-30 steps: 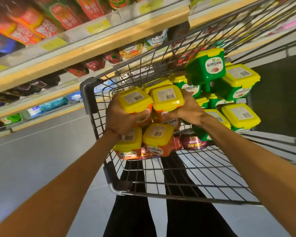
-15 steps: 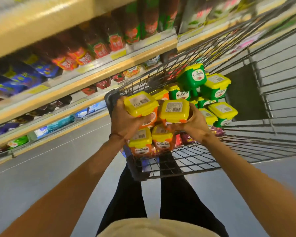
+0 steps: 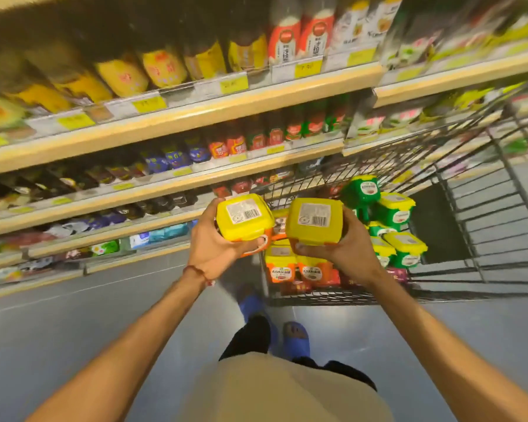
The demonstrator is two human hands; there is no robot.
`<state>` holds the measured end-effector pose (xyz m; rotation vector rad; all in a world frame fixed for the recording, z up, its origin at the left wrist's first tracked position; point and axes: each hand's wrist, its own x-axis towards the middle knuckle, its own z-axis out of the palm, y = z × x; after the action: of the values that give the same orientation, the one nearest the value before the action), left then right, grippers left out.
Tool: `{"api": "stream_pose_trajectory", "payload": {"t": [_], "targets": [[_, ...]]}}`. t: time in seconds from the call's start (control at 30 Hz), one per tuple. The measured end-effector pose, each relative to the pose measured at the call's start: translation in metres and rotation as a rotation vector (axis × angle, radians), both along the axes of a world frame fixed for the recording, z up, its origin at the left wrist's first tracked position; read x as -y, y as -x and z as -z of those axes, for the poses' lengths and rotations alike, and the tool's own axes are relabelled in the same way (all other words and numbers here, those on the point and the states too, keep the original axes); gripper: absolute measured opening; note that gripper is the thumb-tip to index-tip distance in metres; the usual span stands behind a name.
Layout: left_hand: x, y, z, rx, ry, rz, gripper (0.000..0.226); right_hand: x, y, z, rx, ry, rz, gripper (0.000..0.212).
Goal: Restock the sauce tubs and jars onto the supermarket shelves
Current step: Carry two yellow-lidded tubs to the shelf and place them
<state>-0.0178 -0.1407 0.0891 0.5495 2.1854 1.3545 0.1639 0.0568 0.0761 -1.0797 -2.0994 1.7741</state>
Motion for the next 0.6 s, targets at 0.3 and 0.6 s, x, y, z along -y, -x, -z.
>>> {"api": "stream_pose_trajectory", "payload": {"t": [0.3,0.6], "targets": [[0.133,-0.038,-0.061,-0.096,-0.064,-0.307,0.095,0.076,0.032,-0.068,-0.15,0.008,-0.242,0.086],[0.314,-0.017,-0.099,-0.221,-0.081,-0.588,0.114,0.246,0.128,-0.109,-0.28,0.045,-0.533,0.078]]}}
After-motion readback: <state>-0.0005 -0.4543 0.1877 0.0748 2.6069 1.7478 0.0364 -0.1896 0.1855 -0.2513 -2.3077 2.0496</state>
